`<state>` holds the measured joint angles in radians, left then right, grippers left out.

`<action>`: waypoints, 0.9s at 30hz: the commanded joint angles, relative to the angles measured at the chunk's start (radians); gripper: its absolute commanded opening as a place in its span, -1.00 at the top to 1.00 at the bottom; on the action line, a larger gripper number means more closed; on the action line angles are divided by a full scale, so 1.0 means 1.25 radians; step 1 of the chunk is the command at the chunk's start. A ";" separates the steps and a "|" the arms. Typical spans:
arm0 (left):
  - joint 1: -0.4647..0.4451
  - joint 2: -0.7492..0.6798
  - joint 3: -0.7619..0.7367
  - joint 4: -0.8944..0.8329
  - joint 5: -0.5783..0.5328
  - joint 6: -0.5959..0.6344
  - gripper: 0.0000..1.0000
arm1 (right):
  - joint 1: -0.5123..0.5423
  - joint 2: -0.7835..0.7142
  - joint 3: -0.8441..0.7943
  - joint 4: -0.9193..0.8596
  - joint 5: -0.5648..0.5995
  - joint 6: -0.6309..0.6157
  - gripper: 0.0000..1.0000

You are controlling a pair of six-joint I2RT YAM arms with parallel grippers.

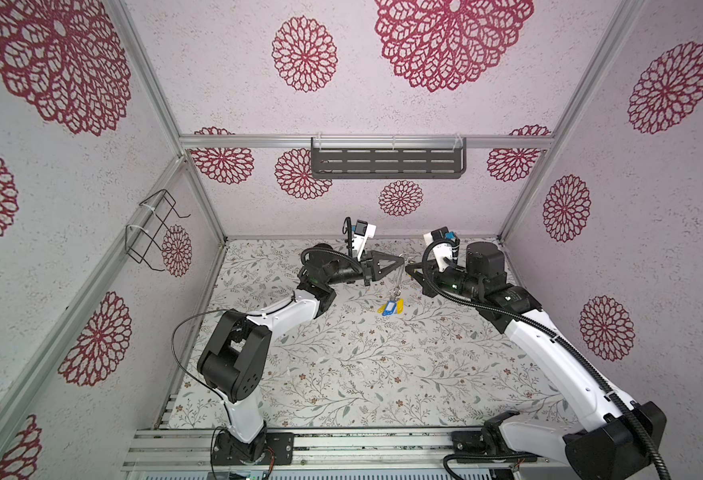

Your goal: Remove the keys from the keyring

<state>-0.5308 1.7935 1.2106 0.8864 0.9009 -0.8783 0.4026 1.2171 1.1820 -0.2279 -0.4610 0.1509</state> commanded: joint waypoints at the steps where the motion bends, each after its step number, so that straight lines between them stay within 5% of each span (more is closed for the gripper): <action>1: 0.048 -0.008 -0.008 0.049 0.015 -0.021 1.00 | -0.045 -0.012 0.044 0.025 0.030 0.024 1.00; 27: 0.044 -0.007 0.002 0.040 -0.016 -0.018 1.00 | -0.068 0.019 0.059 0.040 -0.037 0.066 1.00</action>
<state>-0.5220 1.7939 1.2015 0.9478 0.9203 -0.9276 0.3756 1.2522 1.2488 -0.2634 -0.5465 0.1722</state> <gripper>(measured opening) 0.043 0.062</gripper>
